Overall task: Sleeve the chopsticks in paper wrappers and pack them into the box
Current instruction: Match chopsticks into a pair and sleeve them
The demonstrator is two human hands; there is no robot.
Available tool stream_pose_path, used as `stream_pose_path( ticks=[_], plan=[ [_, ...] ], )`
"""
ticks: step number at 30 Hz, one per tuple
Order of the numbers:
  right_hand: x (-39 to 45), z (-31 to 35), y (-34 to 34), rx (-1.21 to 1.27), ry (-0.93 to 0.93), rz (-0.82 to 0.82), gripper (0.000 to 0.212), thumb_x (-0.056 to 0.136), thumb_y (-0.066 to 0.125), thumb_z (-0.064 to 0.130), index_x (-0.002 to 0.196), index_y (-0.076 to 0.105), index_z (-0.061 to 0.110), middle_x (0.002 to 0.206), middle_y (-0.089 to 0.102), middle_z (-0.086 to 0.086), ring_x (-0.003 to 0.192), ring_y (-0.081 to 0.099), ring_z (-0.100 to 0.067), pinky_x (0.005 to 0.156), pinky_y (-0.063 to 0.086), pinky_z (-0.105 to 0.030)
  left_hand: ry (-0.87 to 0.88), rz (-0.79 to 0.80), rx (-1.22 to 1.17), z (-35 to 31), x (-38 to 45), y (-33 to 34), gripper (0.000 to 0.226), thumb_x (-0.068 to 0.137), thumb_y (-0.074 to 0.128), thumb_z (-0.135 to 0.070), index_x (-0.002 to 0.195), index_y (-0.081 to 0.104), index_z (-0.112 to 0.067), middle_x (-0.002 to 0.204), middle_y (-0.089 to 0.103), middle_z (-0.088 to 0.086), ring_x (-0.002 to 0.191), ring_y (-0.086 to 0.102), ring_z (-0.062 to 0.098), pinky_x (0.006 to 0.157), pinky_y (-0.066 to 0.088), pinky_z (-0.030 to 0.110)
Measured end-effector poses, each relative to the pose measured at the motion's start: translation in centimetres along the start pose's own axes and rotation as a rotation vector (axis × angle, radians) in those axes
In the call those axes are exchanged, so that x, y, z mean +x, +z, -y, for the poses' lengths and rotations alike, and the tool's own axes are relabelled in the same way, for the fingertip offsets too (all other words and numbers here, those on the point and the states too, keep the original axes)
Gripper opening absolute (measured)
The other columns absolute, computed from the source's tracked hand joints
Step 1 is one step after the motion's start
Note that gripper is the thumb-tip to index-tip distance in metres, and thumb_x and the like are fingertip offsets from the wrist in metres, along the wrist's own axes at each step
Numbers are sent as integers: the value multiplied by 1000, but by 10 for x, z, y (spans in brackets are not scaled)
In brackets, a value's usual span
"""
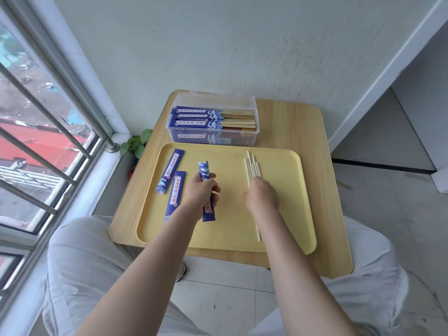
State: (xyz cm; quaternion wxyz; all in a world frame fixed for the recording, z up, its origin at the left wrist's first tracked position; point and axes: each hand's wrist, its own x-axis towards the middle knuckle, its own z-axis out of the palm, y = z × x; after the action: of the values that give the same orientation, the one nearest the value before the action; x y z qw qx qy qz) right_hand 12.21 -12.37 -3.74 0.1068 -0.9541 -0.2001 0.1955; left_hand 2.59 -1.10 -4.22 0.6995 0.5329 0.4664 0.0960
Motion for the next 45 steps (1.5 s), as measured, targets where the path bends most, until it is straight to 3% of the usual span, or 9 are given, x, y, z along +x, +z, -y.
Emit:
stream_pose_path(
  ticks=[5, 12, 15, 17, 19, 23, 27, 37, 45],
  plan=[
    [0, 5, 1, 48, 65, -24, 29, 99, 54, 10, 127, 54, 3, 127, 64, -14, 116, 63, -32, 88, 51, -37, -43, 41, 41, 14, 3, 1, 1, 97, 54, -12, 96, 54, -12, 59, 42, 1, 43, 38, 15, 42, 38, 26],
    [-4, 10, 0, -14, 39, 34, 30, 98, 52, 5, 127, 60, 2, 127, 63, -13, 117, 63, -32, 87, 52, -35, -35, 36, 68, 22, 4, -3, 7, 99, 57, -17, 98, 56, -11, 61, 48, 3, 44, 43, 16, 43, 42, 26],
    [-4, 11, 0, 13, 21, 59, 19, 92, 62, 15, 109, 65, 7, 105, 65, -10, 100, 66, -31, 73, 49, -31, -5, 58, 79, 23, 5, -6, 8, 96, 58, -9, 101, 63, -6, 64, 54, 5, 47, 50, 18, 49, 46, 29],
    [-2, 7, -2, 159, 2, 80, 12, 84, 65, 19, 78, 57, 13, 76, 57, -6, 67, 58, -27, 57, 41, -26, 4, 80, 86, 22, 4, -9, 8, 94, 61, -6, 101, 65, -5, 65, 56, 5, 48, 53, 19, 52, 48, 29],
    [0, 1, -5, 422, -3, 132, 16, 79, 64, 19, 69, 53, 12, 58, 57, -5, 45, 48, -20, 48, 37, -23, 6, 111, 107, 19, 0, -12, 14, 96, 65, -19, 100, 64, -5, 66, 55, 5, 48, 51, 16, 51, 48, 27],
    [2, -4, -14, 879, -22, 217, 7, 81, 57, 0, 85, 58, 6, 75, 72, -18, 46, 54, -19, 44, 42, -26, -78, 221, 46, 13, -5, -19, 58, 103, 33, -59, 107, 63, -9, 61, 48, 4, 46, 43, 19, 50, 41, 26],
    [3, -4, -17, 1097, -68, 277, 28, 88, 58, -8, 109, 52, 9, 80, 68, -15, 51, 55, -18, 46, 42, -27, -133, 339, 38, 7, -8, -20, 55, 107, 28, -48, 101, 65, -7, 64, 49, 8, 50, 47, 23, 55, 45, 30],
    [23, -10, -22, 1593, 80, -175, 7, 101, 54, 9, 99, 61, 10, 76, 62, -9, 51, 54, -16, 50, 44, -27, -180, 443, 270, 2, -9, -24, 44, 103, 33, -35, 79, 59, -8, 66, 52, 8, 51, 44, 21, 54, 38, 30],
    [24, -11, -18, 1576, 89, -230, 6, 102, 54, 11, 100, 60, 11, 76, 61, -8, 50, 52, -15, 51, 44, -27, -166, 453, 346, 4, -11, -23, 45, 100, 29, -31, 72, 55, -6, 63, 50, 9, 49, 42, 22, 54, 39, 30]
  ],
)
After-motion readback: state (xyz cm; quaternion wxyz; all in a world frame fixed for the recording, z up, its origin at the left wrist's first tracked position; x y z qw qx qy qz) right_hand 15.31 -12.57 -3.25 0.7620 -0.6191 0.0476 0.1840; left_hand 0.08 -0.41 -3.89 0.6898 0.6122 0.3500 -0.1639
